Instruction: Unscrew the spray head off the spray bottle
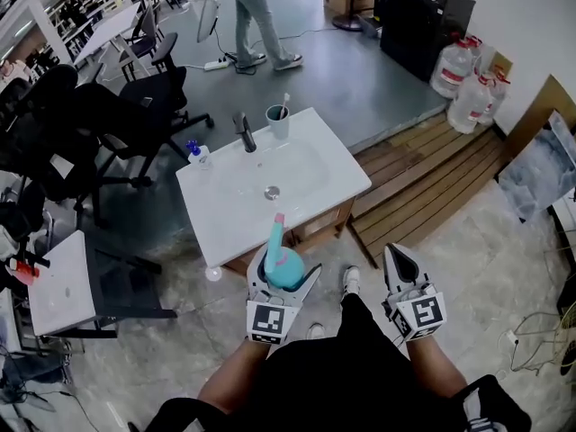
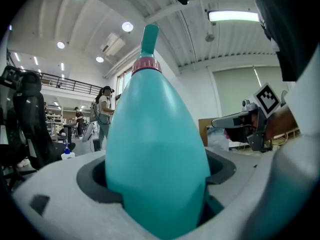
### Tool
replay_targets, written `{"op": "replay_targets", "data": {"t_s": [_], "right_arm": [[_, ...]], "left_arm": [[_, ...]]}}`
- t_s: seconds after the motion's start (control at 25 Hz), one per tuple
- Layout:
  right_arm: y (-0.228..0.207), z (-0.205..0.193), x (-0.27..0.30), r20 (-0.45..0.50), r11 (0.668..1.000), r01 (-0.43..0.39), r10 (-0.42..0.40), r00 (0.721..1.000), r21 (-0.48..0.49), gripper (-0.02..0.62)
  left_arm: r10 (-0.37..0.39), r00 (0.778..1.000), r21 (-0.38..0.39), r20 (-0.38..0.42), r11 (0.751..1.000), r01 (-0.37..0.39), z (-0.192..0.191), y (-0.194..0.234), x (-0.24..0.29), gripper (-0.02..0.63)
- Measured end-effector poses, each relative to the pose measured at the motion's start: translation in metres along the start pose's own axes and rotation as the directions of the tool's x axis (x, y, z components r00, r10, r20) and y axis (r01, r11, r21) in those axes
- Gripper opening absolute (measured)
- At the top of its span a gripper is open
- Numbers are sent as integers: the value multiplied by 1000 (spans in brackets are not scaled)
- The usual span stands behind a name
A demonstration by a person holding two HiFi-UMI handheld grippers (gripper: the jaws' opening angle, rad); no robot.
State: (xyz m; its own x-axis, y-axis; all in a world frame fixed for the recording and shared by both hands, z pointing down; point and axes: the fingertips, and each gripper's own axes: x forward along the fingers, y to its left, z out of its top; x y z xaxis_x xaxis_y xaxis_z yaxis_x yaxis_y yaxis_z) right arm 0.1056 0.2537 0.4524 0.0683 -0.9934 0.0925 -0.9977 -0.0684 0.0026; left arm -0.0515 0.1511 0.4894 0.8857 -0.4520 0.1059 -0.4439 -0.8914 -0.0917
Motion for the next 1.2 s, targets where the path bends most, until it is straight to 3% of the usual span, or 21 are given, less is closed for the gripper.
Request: {"op": "replay_targets", "data": {"t_s": [0.52,1.0,1.2], "right_arm": [[-20,8,141,7,978,-210,210,978,-11,5],[-71,20,269,0,927,-374,374,927,9,5],[-77,28,315,15,895,-446,446,895,7,5]], "left_arm": [[191,981,-26,-38,981,-192,-9,84,57,474],[346,933,-39,-100,936,-351,3,144,135,474],[434,894,-41,-110,897,-441,12,176,157,474]]}}
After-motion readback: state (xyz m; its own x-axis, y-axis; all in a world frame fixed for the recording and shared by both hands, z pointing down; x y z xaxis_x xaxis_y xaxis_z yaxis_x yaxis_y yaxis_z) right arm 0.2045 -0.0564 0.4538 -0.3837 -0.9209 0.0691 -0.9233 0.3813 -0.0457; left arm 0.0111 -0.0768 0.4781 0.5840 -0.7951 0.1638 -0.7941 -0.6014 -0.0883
